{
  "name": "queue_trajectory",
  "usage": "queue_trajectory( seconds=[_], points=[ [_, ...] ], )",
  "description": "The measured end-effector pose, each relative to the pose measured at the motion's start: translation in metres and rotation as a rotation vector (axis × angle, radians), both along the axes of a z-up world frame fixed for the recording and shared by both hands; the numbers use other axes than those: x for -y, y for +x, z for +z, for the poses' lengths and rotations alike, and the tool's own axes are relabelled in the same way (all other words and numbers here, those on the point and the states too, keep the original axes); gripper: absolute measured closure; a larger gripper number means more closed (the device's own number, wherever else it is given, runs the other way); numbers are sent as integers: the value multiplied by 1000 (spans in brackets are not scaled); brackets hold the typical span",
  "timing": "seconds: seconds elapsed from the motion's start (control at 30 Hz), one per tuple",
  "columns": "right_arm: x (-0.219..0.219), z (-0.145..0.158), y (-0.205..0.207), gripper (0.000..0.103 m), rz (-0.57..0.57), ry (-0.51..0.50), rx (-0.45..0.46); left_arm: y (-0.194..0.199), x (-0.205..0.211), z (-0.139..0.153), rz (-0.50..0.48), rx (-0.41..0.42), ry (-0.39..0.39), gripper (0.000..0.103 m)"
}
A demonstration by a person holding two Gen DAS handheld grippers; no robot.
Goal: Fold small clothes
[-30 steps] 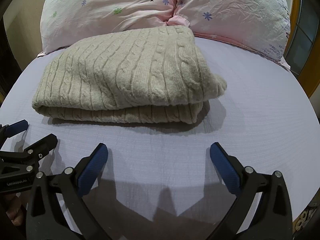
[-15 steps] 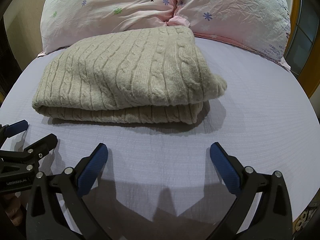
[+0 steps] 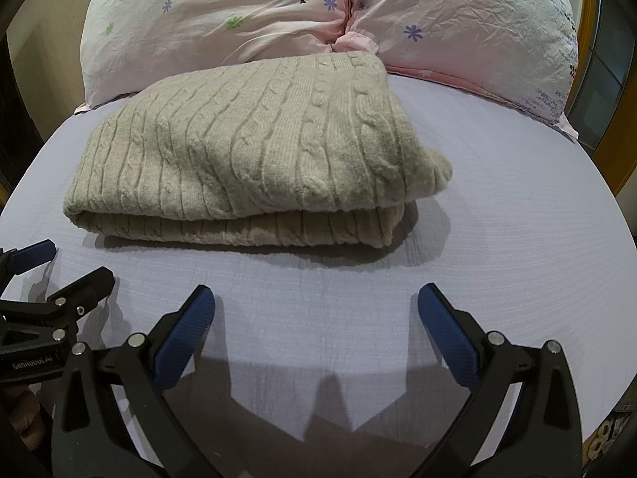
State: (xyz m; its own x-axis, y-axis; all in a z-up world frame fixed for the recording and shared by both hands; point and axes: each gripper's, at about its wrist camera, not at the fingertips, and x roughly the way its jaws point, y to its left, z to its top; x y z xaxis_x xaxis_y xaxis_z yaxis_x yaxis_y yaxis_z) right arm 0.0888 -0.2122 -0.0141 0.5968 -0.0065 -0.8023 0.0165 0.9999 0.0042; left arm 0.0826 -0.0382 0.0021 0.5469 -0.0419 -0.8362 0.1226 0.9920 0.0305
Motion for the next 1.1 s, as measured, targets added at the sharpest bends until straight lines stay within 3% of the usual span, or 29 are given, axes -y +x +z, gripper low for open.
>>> queue_trajectory(
  seconds=[1.1],
  points=[
    [0,0,0,2,0,0,1,-2,-2,-1,-3,4,2,1]
  ],
)
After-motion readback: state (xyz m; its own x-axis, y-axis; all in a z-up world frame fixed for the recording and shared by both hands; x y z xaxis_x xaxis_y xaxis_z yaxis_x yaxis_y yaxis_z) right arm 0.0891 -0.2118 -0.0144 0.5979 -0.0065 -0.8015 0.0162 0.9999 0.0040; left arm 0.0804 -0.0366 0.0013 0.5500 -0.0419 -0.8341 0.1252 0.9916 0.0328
